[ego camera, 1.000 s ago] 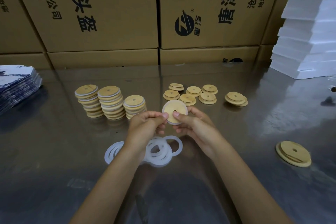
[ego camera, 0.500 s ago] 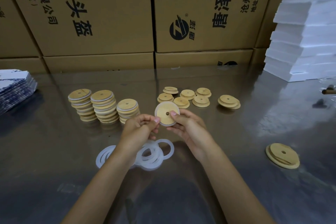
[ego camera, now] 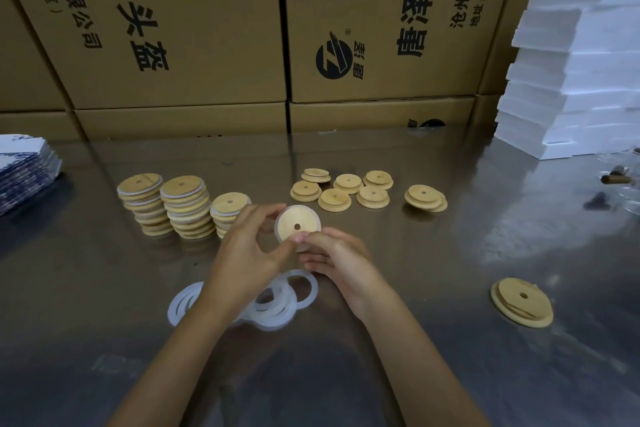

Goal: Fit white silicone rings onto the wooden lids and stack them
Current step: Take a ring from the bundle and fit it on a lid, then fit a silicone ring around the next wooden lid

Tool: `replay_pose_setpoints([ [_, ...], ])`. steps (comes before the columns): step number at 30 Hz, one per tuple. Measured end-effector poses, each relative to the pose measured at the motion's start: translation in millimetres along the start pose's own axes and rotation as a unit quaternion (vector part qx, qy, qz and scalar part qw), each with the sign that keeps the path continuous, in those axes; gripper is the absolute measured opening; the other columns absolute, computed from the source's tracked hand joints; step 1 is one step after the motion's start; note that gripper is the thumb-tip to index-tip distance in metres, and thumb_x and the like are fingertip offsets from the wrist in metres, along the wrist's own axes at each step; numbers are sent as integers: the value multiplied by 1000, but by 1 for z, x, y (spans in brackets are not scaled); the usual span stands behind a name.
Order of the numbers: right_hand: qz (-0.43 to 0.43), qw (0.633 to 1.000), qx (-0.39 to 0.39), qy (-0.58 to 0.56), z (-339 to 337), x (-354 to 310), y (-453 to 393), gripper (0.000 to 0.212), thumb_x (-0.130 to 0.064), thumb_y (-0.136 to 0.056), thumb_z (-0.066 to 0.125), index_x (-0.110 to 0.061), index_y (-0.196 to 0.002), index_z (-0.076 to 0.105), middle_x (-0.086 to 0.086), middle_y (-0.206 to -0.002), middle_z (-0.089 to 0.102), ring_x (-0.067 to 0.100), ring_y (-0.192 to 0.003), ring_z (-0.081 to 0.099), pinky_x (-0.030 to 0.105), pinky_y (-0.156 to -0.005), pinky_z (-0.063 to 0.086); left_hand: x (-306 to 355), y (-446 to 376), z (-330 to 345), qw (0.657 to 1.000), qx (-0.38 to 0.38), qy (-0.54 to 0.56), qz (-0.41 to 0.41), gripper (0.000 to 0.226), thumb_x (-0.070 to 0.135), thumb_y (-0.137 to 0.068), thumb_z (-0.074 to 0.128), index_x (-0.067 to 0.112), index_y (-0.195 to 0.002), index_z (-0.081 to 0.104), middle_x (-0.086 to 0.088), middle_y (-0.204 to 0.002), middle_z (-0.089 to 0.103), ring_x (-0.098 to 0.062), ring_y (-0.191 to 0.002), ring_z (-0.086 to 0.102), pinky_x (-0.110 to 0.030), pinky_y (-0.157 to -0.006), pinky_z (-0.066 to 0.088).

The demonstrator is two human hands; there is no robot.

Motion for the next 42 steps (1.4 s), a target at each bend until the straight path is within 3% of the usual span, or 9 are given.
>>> replay_pose_setpoints([
  [5,2,1000,4,6,2,-1,0,19,-15,-93,66,0,-103,72,7,-74,63,16,-71,60,30,-77,52,0,0,3,993,-33,-94,64,76,38,-73,82,22,-140,50,14,-129,49,-3,-121,45,-28,-104,37],
  [8,-7,999,18,41,8,-1,0,16,-20,-95,66,-5,-96,73,8,-78,63,16,-72,61,30,-76,52,0,0,3,991,-6,-112,70,68,38,-78,77,20,-139,51,11,-128,51,-5,-121,44,-23,-100,35],
  [15,-21,998,28,45,8,0,3,27,-28,-101,57,-7,-111,72,17,-100,77,22,-85,65,31,-81,55,-24,-12,-30,982,141,-120,33,43,23,-86,70,17,-126,55,-2,-147,43,-20,-137,35,-25,-105,27],
  [20,-23,997,28,63,8,2,1,25,-25,-100,58,-6,-108,73,17,-98,77,23,-85,66,33,-85,55,-45,-16,-36,981,126,-145,22,30,17,-93,62,9,-121,59,-7,-155,36,-23,-145,29,-36,-114,29],
  [23,-25,998,27,58,8,2,0,25,-24,-100,58,-4,-106,73,18,-98,77,23,-85,66,33,-84,55,-49,-18,-36,981,122,-146,29,22,10,-96,56,11,-117,64,-5,-155,37,-22,-147,25,-30,-111,28],
  [29,-23,998,29,60,8,2,-2,25,-22,-99,59,-1,-105,72,19,-97,77,23,-83,65,32,-82,55,-52,-21,-30,981,91,-167,40,43,-12,-91,44,7,-127,59,-8,-157,33,-24,-149,18,-29,-111,27],
  [33,-24,998,31,59,7,3,-3,25,-21,-99,59,-1,-103,72,20,-98,76,23,-82,65,32,-81,55,-51,-18,-33,981,124,-148,17,41,-9,-91,46,8,-125,61,-9,-150,43,-25,-144,30,-31,-112,30],
  [38,-18,999,27,37,3,4,-5,25,-21,-100,58,-1,-104,72,20,-100,76,21,-80,67,30,-79,56,-45,-15,-40,968,158,-193,31,26,-1,-89,54,8,-110,66,-4,-119,62,-27,-111,52,-38,-93,42],
  [42,-15,999,35,22,1,4,-5,23,-18,-99,58,0,-103,71,20,-98,76,22,-79,68,31,-78,57,-40,-11,-42,958,153,-242,2,25,9,-91,55,14,-112,67,1,-119,63,-23,-111,51,-35,-91,35],
])
Point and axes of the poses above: each hand's wrist, its own y-axis away from the middle knuckle, its own z-axis out of the palm, x = y × z, the point moved 3 cm from there along -y, towards the middle knuckle
